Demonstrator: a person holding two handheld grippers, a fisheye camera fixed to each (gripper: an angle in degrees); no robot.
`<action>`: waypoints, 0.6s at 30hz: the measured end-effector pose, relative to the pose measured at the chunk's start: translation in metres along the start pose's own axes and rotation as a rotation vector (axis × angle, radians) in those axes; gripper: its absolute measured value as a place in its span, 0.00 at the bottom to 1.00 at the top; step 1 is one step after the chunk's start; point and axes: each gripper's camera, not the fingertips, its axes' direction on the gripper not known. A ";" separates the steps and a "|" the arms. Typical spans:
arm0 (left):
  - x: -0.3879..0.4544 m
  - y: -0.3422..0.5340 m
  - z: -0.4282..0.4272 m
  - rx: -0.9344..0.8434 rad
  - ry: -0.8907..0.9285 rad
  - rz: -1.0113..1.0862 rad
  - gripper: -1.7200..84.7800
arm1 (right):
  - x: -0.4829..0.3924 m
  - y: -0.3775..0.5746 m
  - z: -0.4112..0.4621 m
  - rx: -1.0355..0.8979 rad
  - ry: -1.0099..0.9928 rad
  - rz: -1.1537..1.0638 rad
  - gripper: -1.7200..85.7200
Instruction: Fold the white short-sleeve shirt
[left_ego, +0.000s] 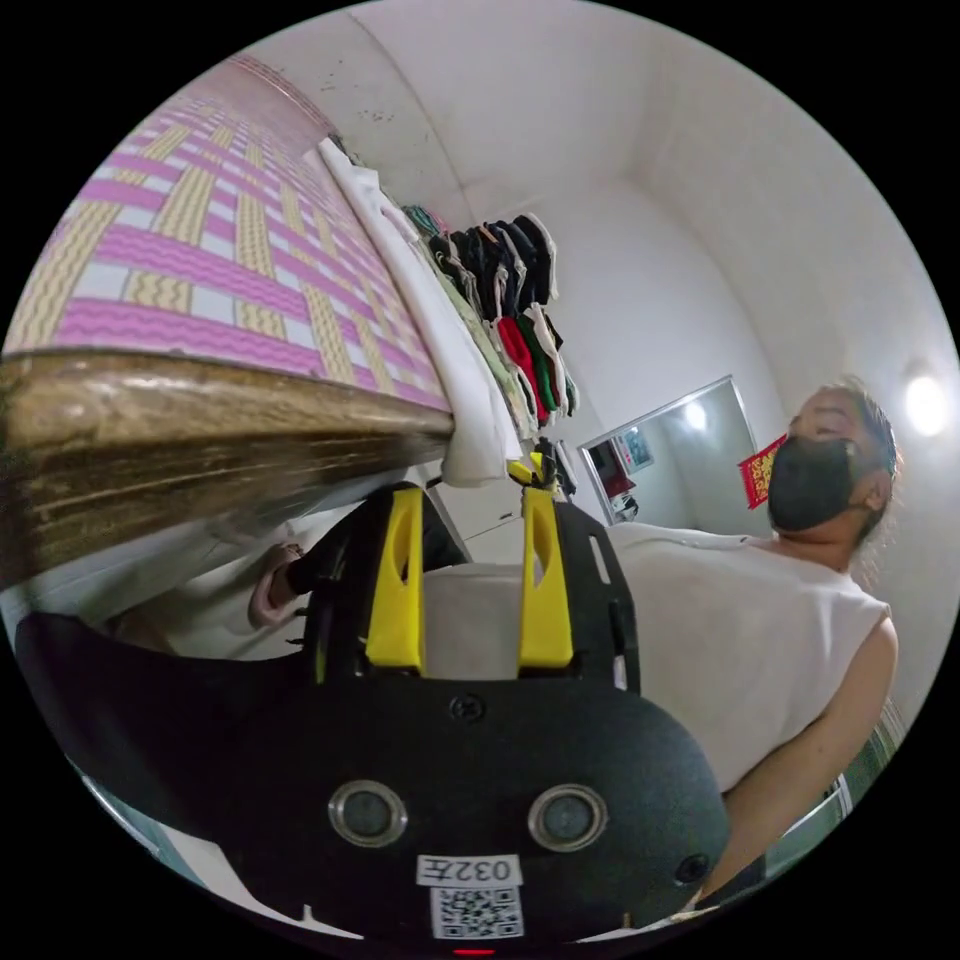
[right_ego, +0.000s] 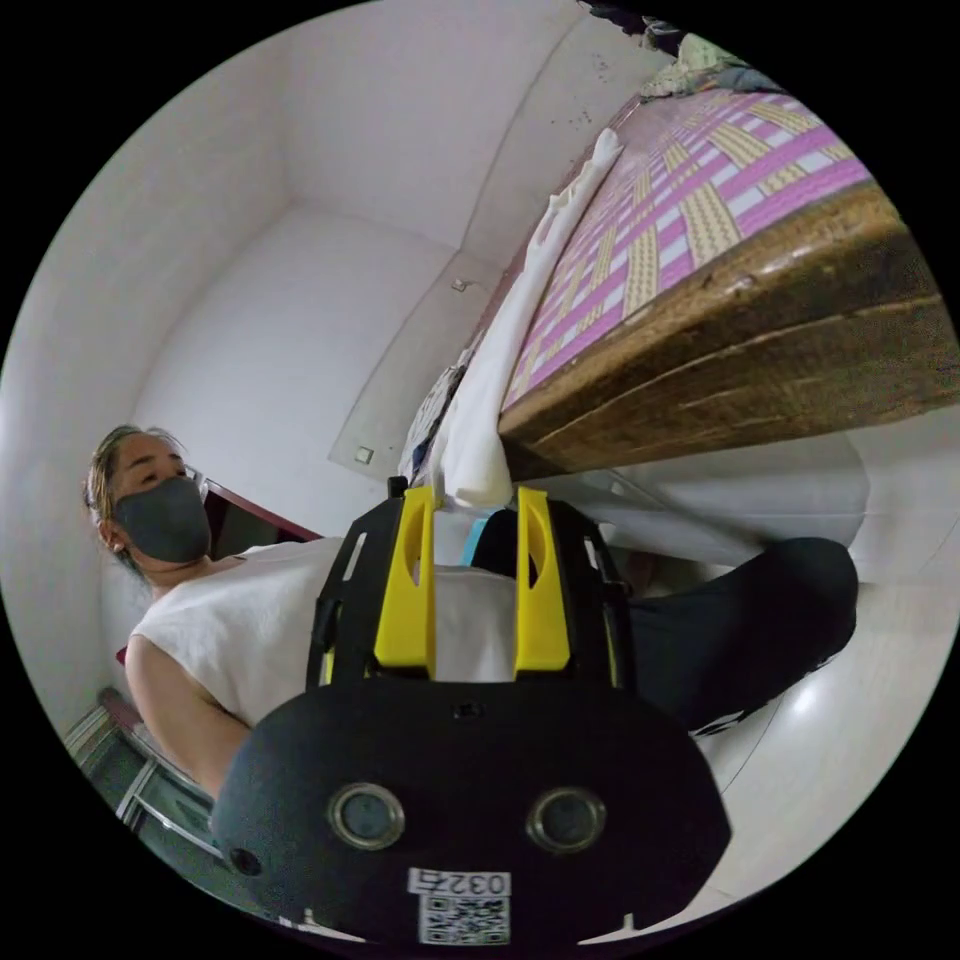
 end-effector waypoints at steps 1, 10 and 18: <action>-0.001 -0.001 0.000 -0.001 -0.004 0.001 0.17 | 0.002 -0.001 -0.002 0.001 -0.008 -0.003 0.16; -0.043 -0.018 0.000 0.008 0.074 -0.082 0.15 | 0.016 -0.023 -0.014 -0.029 -0.065 -0.047 0.16; -0.033 -0.013 0.000 0.044 0.056 0.015 0.01 | 0.003 -0.014 -0.006 -0.021 0.028 -0.128 0.05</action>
